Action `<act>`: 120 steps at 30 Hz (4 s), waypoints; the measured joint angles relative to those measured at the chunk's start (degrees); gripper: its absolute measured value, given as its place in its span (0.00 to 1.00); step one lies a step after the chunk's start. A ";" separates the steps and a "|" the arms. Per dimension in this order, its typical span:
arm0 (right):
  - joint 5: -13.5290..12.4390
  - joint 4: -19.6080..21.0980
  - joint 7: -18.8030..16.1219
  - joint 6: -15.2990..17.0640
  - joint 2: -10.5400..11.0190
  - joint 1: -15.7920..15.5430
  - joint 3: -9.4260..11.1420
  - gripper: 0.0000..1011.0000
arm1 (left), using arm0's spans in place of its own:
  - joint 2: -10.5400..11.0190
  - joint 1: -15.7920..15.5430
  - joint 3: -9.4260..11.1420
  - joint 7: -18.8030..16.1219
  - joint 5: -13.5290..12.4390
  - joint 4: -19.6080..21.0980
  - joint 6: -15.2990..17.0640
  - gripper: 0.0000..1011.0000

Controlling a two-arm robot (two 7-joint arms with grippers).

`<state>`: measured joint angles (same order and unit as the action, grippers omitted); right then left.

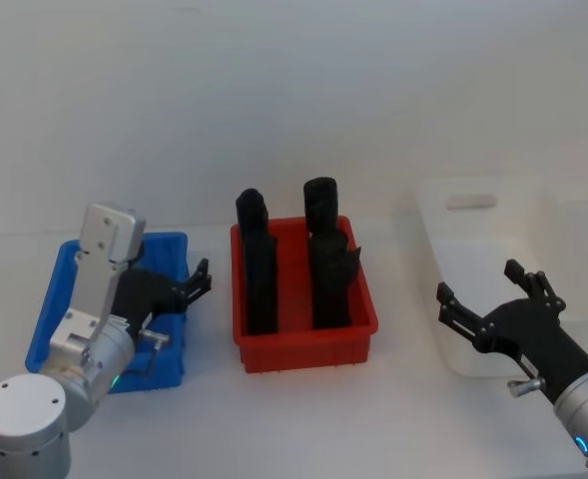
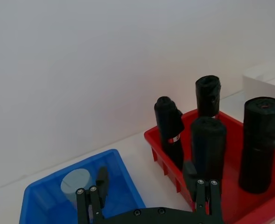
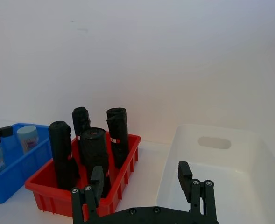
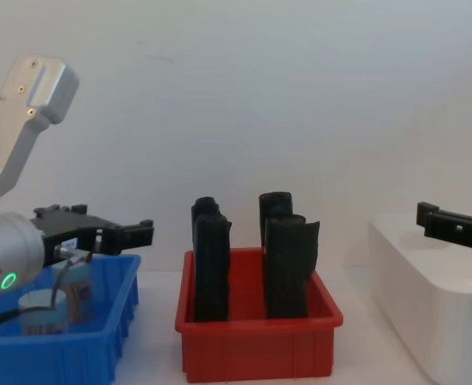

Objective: Pick the cotton swabs from the blue box and place them into the white box.

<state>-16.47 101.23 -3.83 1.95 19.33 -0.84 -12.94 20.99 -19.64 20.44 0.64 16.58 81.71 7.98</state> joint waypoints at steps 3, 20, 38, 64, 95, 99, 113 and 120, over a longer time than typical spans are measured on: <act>0.00 0.00 0.00 0.00 0.00 0.00 0.00 0.99 | 0.06 -0.25 -0.44 -0.20 0.41 -0.91 0.43 0.99; 0.00 0.00 0.00 0.00 0.00 0.00 0.00 0.99 | 0.73 -1.25 -2.95 -0.82 3.22 -5.83 3.30 0.99; 0.00 0.00 0.00 0.00 0.00 0.00 0.00 0.99 | 0.97 -1.47 -4.44 0.56 6.65 -8.81 4.03 0.99; 0.00 0.00 0.00 0.00 0.00 0.00 0.00 0.99 | -0.18 -3.61 -5.13 2.38 7.74 -14.18 4.19 0.99; 0.00 0.00 0.00 0.00 0.00 0.00 0.00 0.99 | 0.19 -3.15 -5.65 3.56 5.60 -11.27 5.14 0.66; 0.00 0.00 0.00 0.00 0.00 0.00 0.00 0.99 | 0.62 -2.75 -5.78 4.30 4.92 -8.84 5.37 0.66; 0.00 0.00 0.00 0.00 0.00 0.00 0.00 0.99 | 2.55 -2.14 -6.26 10.38 2.13 0.49 9.62 0.66; 0.00 0.00 0.00 0.00 0.00 0.00 0.00 0.99 | 3.28 -2.66 -6.35 14.97 1.60 4.18 13.34 0.66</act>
<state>-16.47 101.23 -3.83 1.95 19.33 -0.84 -12.94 24.26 -22.30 14.09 15.61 18.18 85.89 21.31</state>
